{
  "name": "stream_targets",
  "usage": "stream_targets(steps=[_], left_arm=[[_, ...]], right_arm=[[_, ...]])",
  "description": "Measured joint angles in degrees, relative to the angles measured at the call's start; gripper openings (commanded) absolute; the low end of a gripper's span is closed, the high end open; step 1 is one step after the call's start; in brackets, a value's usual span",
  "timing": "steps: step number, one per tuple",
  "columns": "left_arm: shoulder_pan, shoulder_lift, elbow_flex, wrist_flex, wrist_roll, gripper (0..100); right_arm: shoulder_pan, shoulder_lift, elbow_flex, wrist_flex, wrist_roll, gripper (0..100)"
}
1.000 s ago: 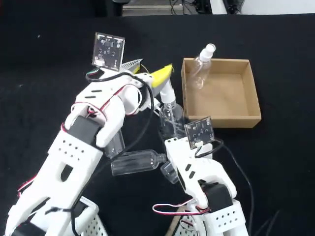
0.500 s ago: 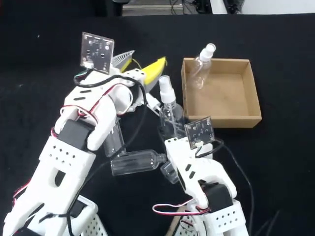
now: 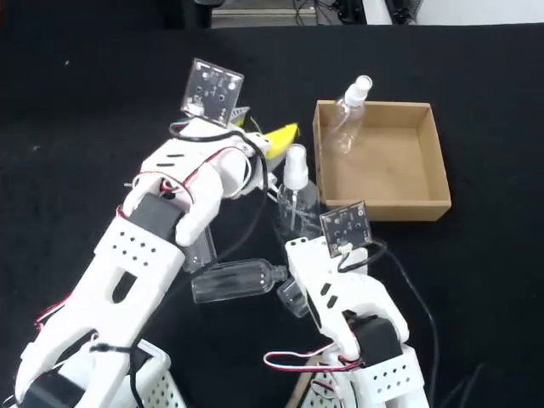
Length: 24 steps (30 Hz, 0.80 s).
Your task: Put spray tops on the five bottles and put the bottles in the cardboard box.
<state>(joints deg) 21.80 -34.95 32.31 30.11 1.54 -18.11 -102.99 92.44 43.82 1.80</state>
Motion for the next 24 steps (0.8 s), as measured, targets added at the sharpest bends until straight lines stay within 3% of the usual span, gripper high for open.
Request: stream_targets(steps=[8,14,19,24], left_arm=[[1.14,-6.24,0.53,1.85,-0.09,25],[-8.70,-9.67,2.02,3.60,-0.09,25],[-12.48,-13.63,8.44,10.20,-0.09,25],[-12.48,-16.97,21.98,7.21,-0.09,25]], right_arm=[[-0.26,0.00,0.00,0.00,0.00,1.1],[0.18,0.00,-1.41,1.76,0.09,1.1],[9.49,0.00,-5.80,6.77,0.18,1.1],[24.70,0.00,-8.62,6.68,-0.09,1.1]])
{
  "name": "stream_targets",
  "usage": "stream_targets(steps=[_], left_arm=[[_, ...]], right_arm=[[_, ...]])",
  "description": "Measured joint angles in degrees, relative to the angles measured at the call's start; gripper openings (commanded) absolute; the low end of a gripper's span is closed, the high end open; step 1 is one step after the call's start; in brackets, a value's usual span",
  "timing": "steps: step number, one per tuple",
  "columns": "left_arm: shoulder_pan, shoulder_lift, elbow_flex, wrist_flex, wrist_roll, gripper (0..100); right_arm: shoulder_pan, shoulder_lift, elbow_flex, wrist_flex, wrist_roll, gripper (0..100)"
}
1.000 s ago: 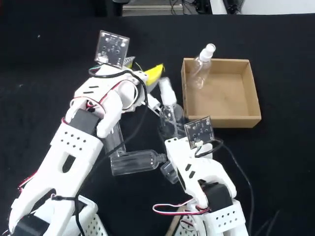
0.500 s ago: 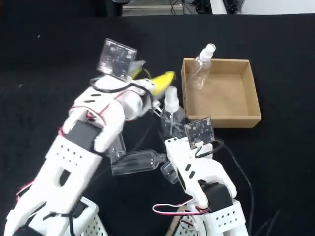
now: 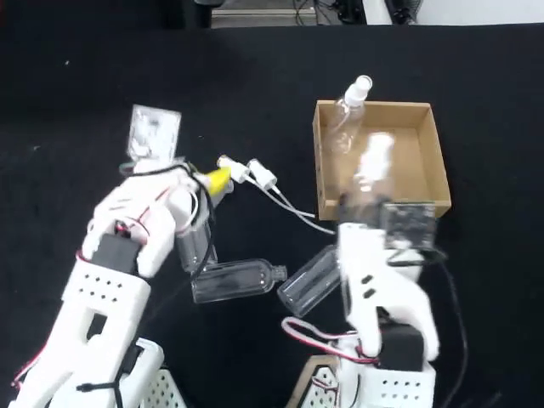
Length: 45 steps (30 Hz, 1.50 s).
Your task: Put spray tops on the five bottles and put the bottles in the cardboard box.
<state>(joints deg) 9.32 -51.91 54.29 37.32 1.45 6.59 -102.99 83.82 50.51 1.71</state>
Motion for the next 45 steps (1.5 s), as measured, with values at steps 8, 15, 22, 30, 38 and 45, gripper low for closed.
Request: stream_targets(steps=[8,15,22,30,38,45], left_arm=[[0.09,-4.40,25.58,-23.56,0.00,25],[0.70,-7.21,34.29,-33.58,0.00,25],[0.62,-7.21,35.08,-34.99,0.88,25],[0.62,-7.21,35.08,-34.99,4.13,25],[0.62,-7.21,35.08,-34.99,4.13,25],[0.62,-7.21,35.52,-35.16,4.13,25]], right_arm=[[14.42,-0.09,0.62,-11.96,6.77,1.1],[23.74,6.15,2.99,-27.43,9.41,1.1],[32.35,23.47,3.43,-49.67,9.41,1.1],[37.10,52.48,-4.04,-68.31,9.49,1.1],[38.59,82.20,-10.11,-86.42,9.41,1.1],[38.59,104.44,-11.52,-109.98,9.49,1.1]])
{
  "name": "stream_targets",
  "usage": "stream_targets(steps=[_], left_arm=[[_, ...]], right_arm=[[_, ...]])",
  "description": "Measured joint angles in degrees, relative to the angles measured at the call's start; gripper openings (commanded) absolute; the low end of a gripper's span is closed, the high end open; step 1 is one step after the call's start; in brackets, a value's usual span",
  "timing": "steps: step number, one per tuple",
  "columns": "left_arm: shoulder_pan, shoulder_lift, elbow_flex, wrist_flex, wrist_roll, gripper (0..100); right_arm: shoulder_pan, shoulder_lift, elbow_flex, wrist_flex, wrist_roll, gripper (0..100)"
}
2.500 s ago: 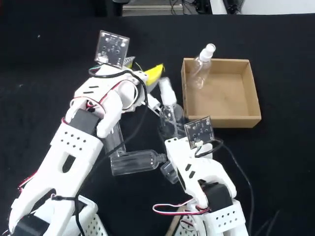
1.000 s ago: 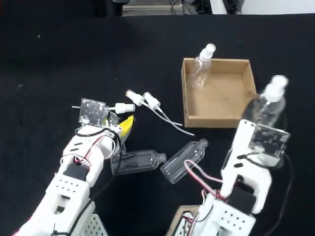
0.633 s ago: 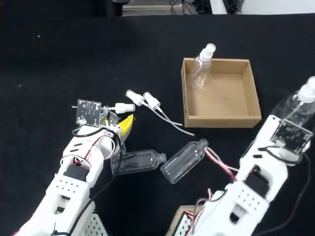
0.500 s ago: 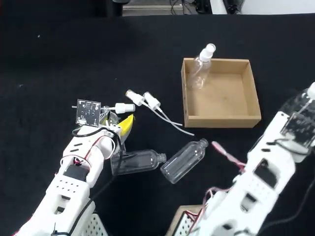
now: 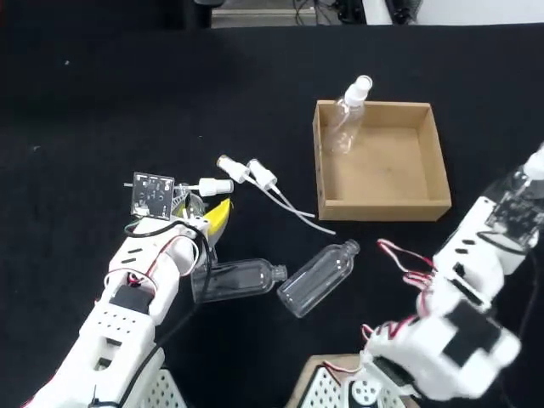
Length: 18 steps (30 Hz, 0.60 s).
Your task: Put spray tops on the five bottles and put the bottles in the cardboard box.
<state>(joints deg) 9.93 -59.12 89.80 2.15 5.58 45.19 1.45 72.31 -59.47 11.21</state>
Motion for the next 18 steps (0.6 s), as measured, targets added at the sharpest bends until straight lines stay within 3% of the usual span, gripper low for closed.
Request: stream_targets(steps=[4,10,18], left_arm=[[0.00,0.00,0.00,0.00,0.00,25],[0.00,0.00,0.00,0.00,0.00,25],[0.00,0.00,0.00,0.00,0.00,25]], right_arm=[[1.49,12.48,-4.84,-9.32,-0.09,1.1],[5.89,29.45,-15.82,-13.71,-0.09,1.1],[8.53,39.12,-20.66,-20.22,-0.18,1.6]])
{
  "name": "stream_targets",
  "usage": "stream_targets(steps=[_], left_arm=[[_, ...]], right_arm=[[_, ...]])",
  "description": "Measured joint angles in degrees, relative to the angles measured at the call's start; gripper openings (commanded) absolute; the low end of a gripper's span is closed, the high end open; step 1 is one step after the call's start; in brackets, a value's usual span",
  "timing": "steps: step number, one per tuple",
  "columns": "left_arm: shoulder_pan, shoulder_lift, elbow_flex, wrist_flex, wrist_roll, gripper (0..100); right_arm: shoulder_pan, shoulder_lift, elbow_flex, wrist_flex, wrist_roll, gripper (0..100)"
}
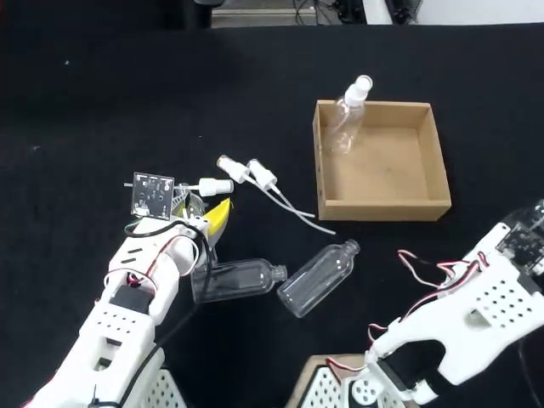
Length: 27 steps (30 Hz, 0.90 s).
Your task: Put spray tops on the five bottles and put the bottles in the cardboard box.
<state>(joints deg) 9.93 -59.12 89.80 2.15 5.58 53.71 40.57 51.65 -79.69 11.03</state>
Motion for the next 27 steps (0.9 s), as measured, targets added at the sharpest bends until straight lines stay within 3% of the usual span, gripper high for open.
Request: stream_targets(steps=[3,9,16,22,27], left_arm=[[0.00,0.00,0.00,0.00,0.00,25],[0.00,0.00,0.00,0.00,0.00,25],[0.00,0.00,0.00,0.00,0.00,25],[0.00,0.00,0.00,0.00,0.00,25],[0.00,0.00,0.00,0.00,0.00,25]], right_arm=[[0.00,0.26,-0.09,-0.35,0.00,3.4],[0.00,0.26,0.00,-0.44,0.00,20.1],[0.00,0.35,0.88,-0.62,0.00,22.8],[-0.26,0.35,1.67,-0.62,0.00,41.0],[-0.53,0.35,3.60,-0.62,0.00,38.0]])
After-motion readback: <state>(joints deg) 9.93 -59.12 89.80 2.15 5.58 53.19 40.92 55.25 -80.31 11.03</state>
